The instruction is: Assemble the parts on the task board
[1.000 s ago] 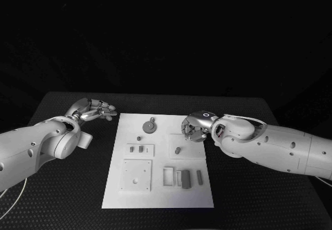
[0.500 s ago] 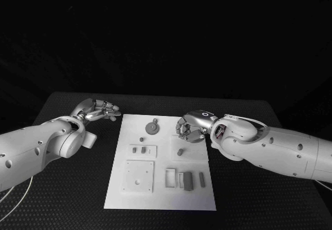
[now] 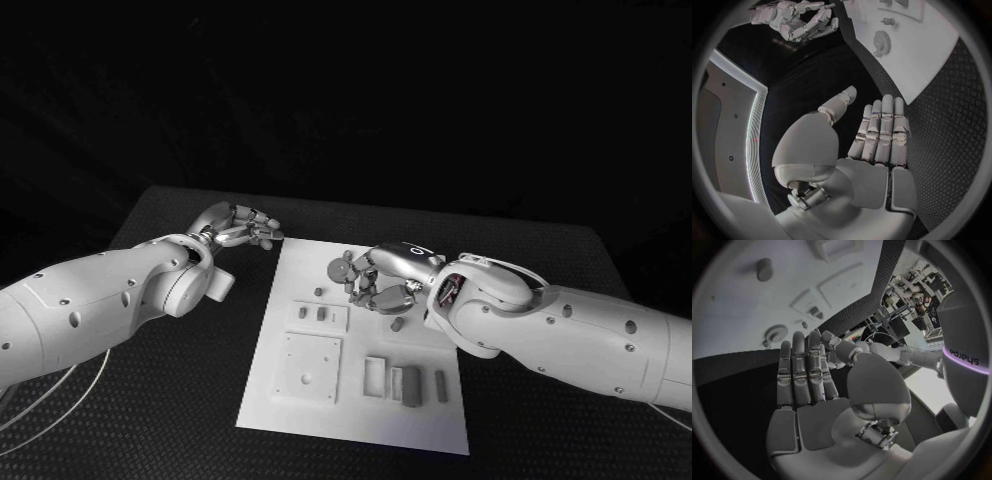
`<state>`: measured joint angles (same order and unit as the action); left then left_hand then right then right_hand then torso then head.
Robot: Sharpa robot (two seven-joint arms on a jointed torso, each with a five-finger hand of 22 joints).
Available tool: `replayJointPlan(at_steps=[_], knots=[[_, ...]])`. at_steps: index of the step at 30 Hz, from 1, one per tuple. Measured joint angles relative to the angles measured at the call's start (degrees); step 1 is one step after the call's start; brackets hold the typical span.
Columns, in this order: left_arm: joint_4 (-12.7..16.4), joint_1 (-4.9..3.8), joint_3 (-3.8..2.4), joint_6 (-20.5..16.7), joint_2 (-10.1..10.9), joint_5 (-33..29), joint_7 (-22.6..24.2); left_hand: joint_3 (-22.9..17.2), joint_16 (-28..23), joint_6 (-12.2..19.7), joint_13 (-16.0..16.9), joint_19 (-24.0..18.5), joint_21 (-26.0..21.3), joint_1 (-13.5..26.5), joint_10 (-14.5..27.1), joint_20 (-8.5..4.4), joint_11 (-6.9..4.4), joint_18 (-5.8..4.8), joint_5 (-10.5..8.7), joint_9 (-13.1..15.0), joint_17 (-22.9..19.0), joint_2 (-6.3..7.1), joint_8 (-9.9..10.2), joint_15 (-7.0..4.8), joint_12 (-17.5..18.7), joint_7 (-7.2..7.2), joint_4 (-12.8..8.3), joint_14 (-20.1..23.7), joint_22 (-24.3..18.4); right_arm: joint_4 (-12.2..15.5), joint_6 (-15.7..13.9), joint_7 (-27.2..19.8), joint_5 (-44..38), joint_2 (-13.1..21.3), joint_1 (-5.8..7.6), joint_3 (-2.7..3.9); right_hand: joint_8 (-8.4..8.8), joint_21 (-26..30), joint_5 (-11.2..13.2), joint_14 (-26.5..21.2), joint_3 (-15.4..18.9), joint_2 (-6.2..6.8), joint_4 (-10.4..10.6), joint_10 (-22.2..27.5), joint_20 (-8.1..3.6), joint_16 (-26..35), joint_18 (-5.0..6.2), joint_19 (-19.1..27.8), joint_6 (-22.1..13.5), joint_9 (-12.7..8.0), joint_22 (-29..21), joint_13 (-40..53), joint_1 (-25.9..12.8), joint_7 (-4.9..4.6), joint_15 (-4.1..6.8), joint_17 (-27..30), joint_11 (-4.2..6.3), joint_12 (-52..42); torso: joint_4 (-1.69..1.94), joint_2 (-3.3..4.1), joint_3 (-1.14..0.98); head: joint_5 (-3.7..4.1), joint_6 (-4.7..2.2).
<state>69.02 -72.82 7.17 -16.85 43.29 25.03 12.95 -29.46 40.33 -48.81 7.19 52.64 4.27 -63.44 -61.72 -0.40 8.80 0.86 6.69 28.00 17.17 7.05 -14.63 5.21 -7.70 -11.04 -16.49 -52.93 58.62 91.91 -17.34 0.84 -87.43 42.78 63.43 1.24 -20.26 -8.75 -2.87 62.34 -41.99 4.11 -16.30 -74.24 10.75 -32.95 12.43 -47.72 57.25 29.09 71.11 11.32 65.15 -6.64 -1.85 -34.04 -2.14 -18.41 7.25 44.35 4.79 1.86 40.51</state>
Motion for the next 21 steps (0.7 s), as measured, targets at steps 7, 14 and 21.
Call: replayJointPlan(at_steps=[7,14,21], knots=[[0.1,0.0,-0.02,0.0,0.0,0.0,0.0,0.0,-0.2,0.0,0.0,0.0,0.0,0.0,0.0,0.0,0.0,0.0,0.0,0.0,0.1,0.0,0.0,0.0,0.0,0.0,0.0,0.0,-0.1,-2.4,0.3,-1.0,0.6,-3.3,-0.48,-1.21,0.02,0.2,0.0,0.0,0.0,-0.03,0.0,0.0,0.0,0.0,0.0,0.0,0.0,0.0,0.0,0.1,-0.1,-0.01,0.0,-0.1,0.0,0.3,0.0,0.08,0.05,-1.38,-0.05],[0.0,-0.01,-0.02,0.0,-0.2,-0.1,0.0,0.0,-0.2,0.0,-0.1,0.0,0.0,0.0,0.0,0.0,-0.01,0.0,0.0,0.0,0.2,0.0,0.0,0.0,0.0,0.0,0.0,0.0,-0.1,-3.4,1.1,-1.5,0.2,-4.7,-0.87,-2.72,0.07,0.2,0.0,0.0,-0.2,-0.03,-0.2,0.0,0.0,0.0,0.0,0.0,0.0,0.1,0.0,0.1,-0.1,-0.02,0.0,-0.3,0.0,0.3,0.01,0.14,0.08,-2.79,0.49],[0.0,-0.02,-0.02,0.0,-0.2,-0.1,0.0,0.0,-0.4,0.0,-0.1,0.0,0.0,0.0,0.0,0.0,0.0,0.0,0.0,0.0,0.2,0.0,0.0,0.0,0.0,0.0,0.0,0.0,-0.2,-3.0,2.0,-1.6,-1.1,-4.7,-0.83,-4.31,0.1,0.2,0.0,0.0,-0.2,-0.02,-0.2,0.0,0.0,0.0,0.0,0.0,0.0,0.1,0.0,0.1,-0.1,-0.03,0.0,-0.3,0.0,0.3,-0.06,0.17,0.07,-3.91,1.04]])
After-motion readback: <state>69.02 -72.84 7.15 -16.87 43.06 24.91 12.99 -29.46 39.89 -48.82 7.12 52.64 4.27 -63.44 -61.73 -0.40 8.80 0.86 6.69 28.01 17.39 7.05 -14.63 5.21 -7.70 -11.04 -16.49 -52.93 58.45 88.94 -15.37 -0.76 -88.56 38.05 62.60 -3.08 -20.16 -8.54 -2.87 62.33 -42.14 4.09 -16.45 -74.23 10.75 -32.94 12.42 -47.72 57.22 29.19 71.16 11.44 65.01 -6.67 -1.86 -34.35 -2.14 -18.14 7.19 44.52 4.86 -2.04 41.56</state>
